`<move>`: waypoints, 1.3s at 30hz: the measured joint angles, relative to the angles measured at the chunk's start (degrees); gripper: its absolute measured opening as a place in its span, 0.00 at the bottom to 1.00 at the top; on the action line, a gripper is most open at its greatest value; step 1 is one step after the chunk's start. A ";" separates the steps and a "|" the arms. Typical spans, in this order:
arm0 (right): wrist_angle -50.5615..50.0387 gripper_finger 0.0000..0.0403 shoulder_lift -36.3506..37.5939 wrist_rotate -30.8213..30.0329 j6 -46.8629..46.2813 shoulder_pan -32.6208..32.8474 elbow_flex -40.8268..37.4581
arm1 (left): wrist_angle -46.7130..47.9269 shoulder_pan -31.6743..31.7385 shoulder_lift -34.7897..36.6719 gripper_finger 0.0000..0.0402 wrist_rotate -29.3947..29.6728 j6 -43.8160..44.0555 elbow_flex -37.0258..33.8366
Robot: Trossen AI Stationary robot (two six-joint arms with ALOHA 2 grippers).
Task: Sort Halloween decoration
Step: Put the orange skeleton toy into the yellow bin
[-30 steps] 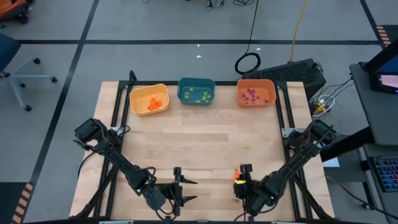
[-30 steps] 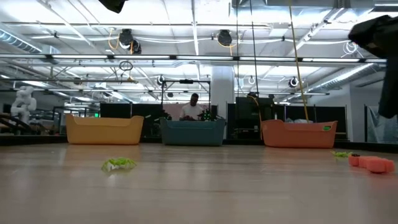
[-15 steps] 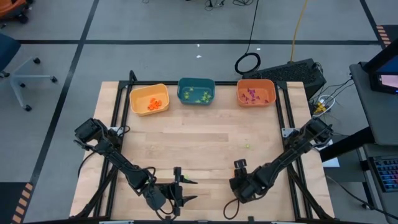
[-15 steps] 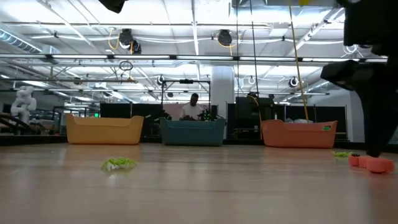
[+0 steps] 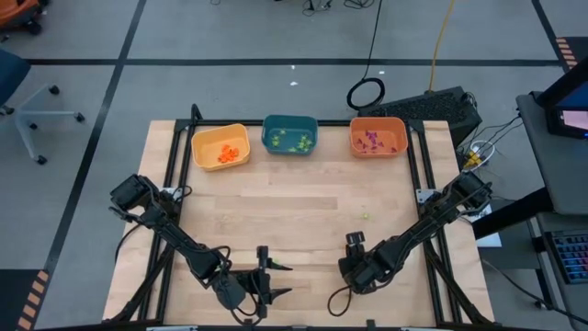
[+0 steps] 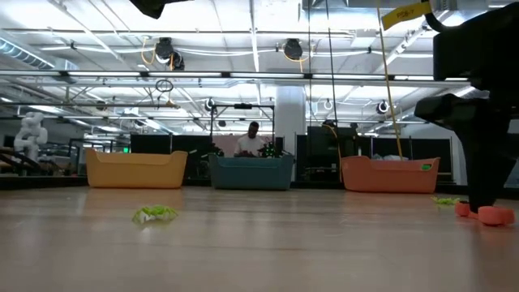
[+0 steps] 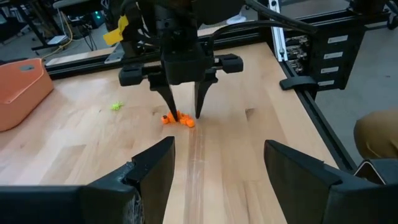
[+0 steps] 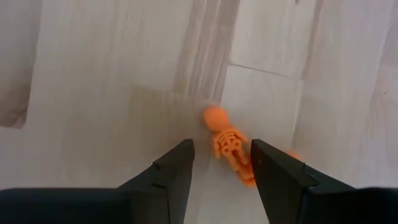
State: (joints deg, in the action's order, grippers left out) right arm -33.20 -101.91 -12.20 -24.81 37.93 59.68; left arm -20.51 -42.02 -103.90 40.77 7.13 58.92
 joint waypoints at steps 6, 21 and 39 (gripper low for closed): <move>1.64 0.30 0.07 0.31 -0.69 0.00 -0.70 | -0.02 0.00 0.00 0.61 -0.01 0.01 0.00; 4.18 0.04 0.01 0.71 -5.56 0.07 -0.53 | -0.02 0.00 0.00 0.61 -0.01 -0.01 0.00; 20.07 0.03 -0.11 -17.60 -12.96 5.49 1.95 | -0.21 0.00 0.00 0.61 -0.01 -0.01 0.00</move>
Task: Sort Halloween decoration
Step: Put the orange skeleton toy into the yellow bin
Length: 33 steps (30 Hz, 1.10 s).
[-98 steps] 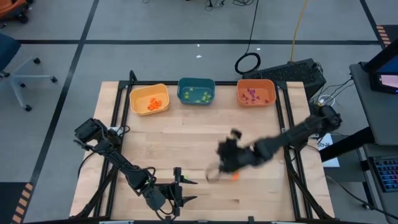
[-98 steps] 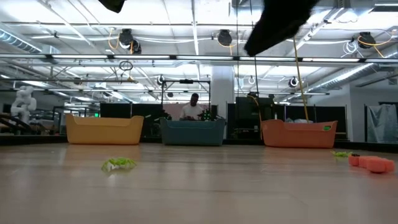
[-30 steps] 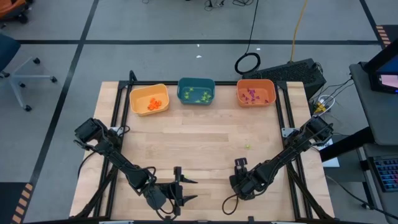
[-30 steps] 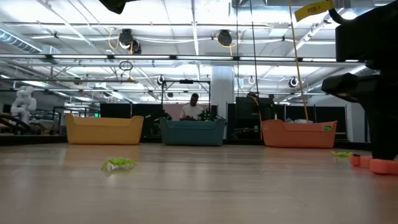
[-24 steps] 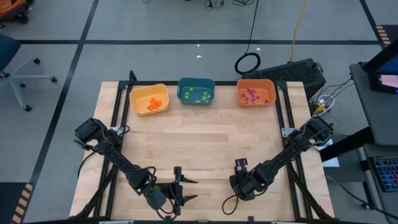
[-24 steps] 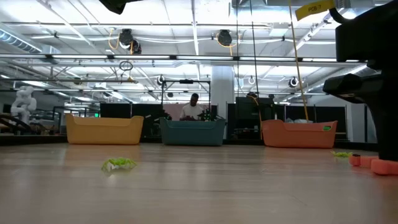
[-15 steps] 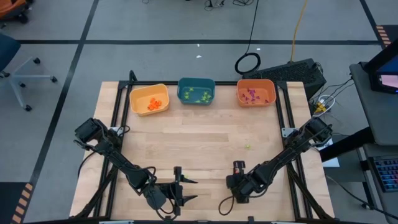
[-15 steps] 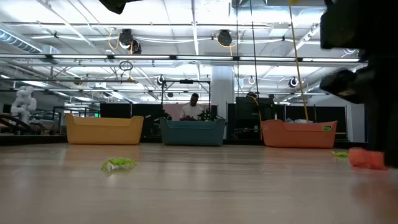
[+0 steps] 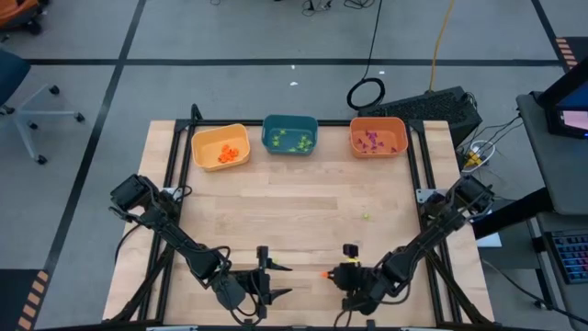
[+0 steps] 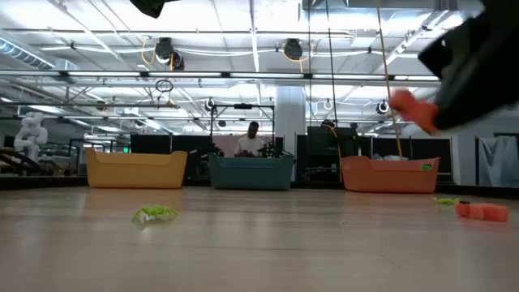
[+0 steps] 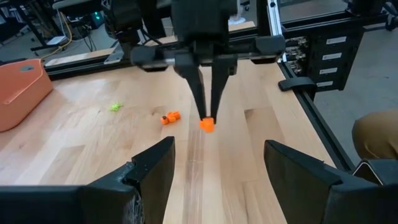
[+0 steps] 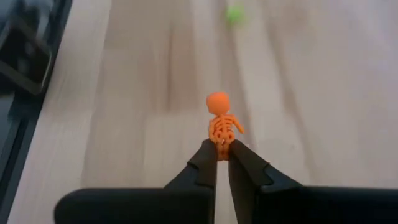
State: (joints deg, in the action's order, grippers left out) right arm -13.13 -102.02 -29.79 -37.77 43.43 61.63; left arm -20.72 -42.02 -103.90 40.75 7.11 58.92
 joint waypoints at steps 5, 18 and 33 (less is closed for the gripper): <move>6.38 0.03 -0.11 -11.26 3.83 1.38 0.00 | -0.42 0.04 0.00 0.61 0.00 -0.02 0.00; 35.40 0.03 -0.13 -22.51 25.75 0.63 -4.44 | -1.32 0.06 0.00 0.61 0.02 -0.50 0.00; 74.29 0.03 -0.13 -1.60 35.72 -4.40 -20.56 | -1.39 0.04 0.00 0.61 0.26 -0.39 0.00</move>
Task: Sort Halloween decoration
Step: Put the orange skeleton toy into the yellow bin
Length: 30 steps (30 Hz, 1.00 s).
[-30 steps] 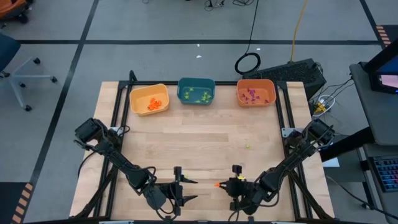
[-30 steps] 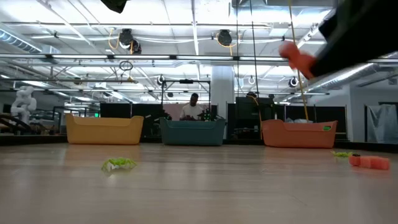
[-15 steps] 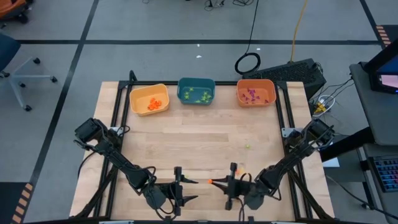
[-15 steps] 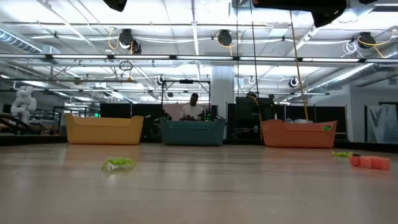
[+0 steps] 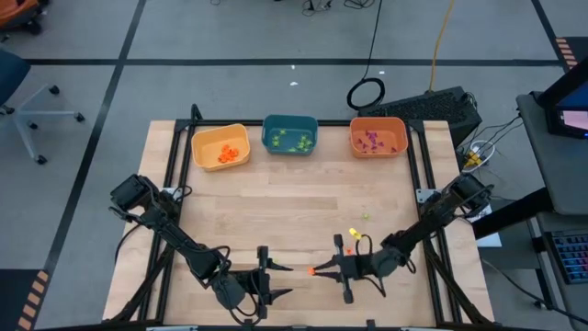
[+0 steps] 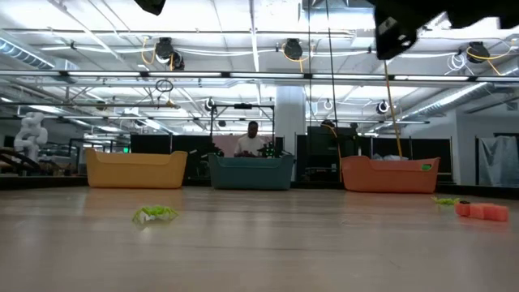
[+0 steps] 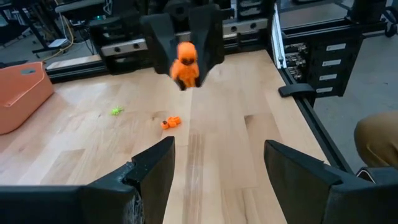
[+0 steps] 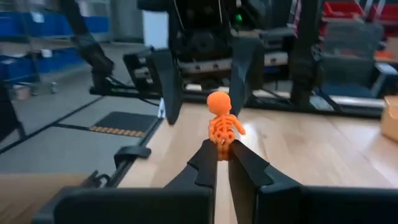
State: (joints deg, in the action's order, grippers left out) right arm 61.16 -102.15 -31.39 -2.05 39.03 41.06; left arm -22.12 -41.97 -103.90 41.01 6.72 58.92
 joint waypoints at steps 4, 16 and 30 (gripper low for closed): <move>3.48 0.03 0.00 6.65 4.05 -2.67 -0.20 | -0.10 0.01 0.00 0.61 0.00 0.31 0.00; 1.57 0.03 0.00 9.21 7.94 -4.49 -0.20 | -0.12 0.02 0.00 0.61 0.00 0.35 0.00; 0.25 0.03 0.00 9.13 19.75 -4.44 -0.20 | -0.36 0.30 0.00 0.61 1.70 -0.30 0.00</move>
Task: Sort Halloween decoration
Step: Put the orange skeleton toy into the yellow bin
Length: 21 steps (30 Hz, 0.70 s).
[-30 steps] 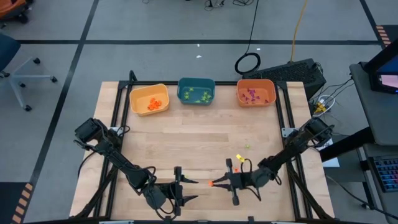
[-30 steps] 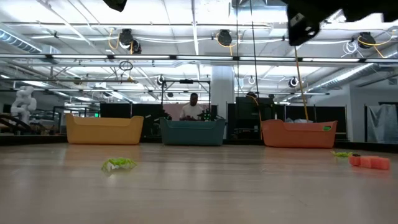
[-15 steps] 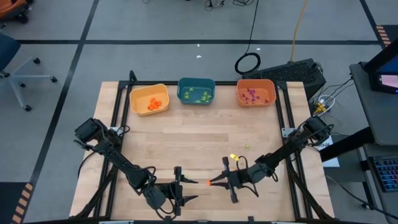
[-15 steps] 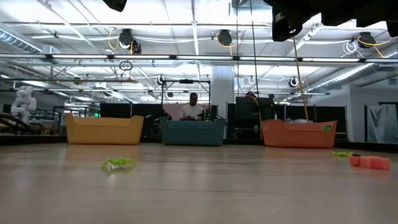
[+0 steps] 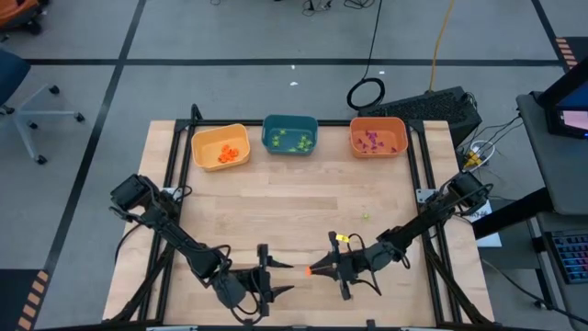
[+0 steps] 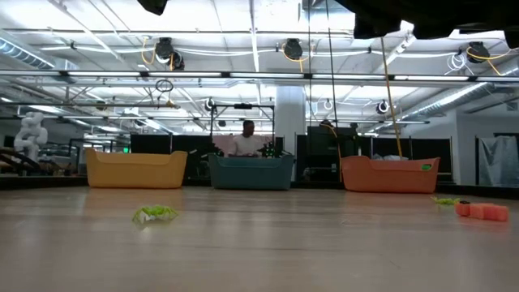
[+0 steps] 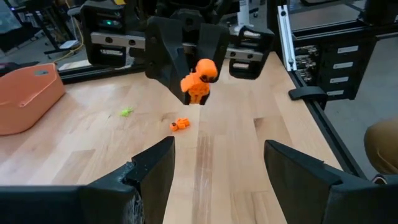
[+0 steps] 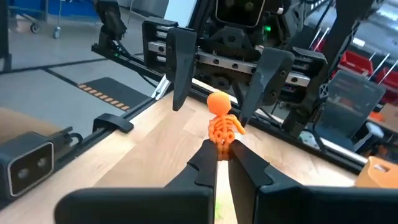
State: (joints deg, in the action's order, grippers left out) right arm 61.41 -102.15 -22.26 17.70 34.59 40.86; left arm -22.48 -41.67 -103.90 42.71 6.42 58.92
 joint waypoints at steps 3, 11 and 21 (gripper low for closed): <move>0.00 0.03 0.00 -0.04 1.13 0.00 0.00 | -1.14 0.09 0.00 0.61 0.03 -1.14 0.00; 0.02 0.03 0.00 -0.09 -0.89 0.00 0.00 | -6.20 0.14 0.00 0.60 0.04 -5.24 -0.02; 0.03 0.03 0.00 -0.13 -2.76 0.00 0.00 | -19.21 2.81 -4.24 0.42 -3.47 -14.43 -0.02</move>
State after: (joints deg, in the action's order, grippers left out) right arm 61.44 -102.15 -22.39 14.95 34.59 40.86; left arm -41.69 -38.86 -108.14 39.24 -8.00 58.89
